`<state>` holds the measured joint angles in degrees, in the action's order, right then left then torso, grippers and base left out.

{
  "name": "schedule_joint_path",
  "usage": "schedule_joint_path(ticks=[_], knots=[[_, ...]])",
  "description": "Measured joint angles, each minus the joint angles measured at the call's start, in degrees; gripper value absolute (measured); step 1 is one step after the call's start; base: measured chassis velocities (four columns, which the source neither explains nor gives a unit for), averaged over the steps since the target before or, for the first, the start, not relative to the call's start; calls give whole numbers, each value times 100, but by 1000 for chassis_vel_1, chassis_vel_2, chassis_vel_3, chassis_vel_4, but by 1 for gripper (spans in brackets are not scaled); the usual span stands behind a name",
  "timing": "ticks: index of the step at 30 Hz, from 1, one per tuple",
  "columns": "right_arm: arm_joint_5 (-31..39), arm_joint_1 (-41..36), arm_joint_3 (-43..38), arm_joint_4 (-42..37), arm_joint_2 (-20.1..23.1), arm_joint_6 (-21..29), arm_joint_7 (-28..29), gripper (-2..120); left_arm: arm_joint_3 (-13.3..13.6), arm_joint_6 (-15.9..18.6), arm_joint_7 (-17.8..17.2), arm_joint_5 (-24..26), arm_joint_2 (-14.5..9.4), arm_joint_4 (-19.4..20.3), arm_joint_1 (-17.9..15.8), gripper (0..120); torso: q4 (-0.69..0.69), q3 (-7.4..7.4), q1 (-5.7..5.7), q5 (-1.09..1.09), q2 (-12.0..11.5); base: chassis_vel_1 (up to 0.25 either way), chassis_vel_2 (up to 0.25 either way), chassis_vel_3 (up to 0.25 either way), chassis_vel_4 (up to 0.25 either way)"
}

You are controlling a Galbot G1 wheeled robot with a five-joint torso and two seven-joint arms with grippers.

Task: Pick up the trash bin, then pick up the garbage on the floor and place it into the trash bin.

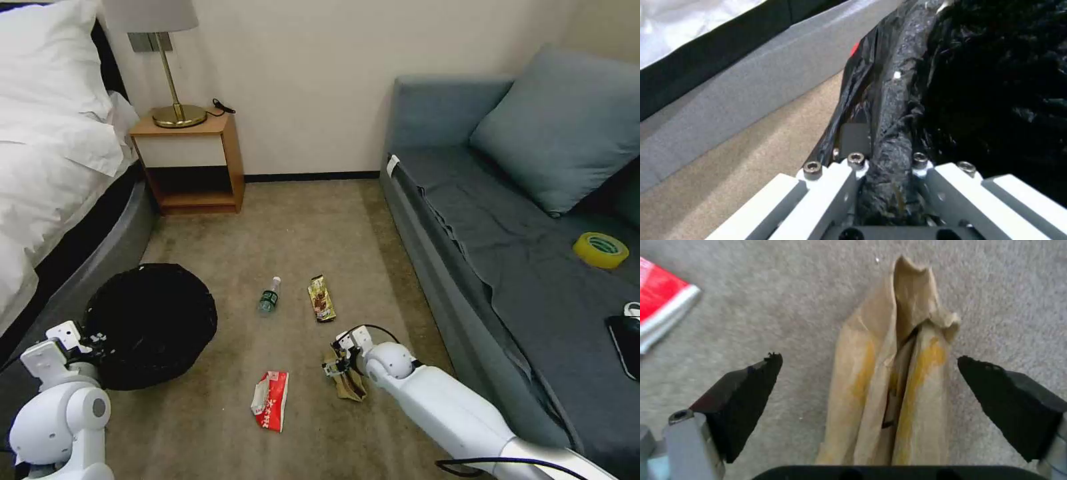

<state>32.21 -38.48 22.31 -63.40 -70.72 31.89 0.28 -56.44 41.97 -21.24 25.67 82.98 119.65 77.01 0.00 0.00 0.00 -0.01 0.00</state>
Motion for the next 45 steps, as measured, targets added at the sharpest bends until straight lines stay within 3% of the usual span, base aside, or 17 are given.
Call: schedule_joint_path(ticks=[9, 36, 42, 45], knots=[[-211, -55, -106, 354, -121, -238, -52, 99, -11, -21, 6, 11, -32, -7, -6, 2, 0, 0, 0, 0, 0, 0, 0, 0, 0], [-453, -220, -198, 516, -82, -624, -238, 1, 33, -78, 35, -20, -15, -73, -44, 2, 0, 0, 0, 1, 0, 0, 0, 0, 0], [-317, -266, -203, 182, 129, -608, -191, 0, 46, -79, 38, -22, 0, -24, -20, 2, 0, 0, 0, 2, 0, 0, 0, 0, 0], [55, -279, -227, -499, 543, -500, -26, 0, 49, -78, 38, -4, -4, 13, -11, 2, 0, 0, -1, 2, 0, 0, 0, 0, 0]])
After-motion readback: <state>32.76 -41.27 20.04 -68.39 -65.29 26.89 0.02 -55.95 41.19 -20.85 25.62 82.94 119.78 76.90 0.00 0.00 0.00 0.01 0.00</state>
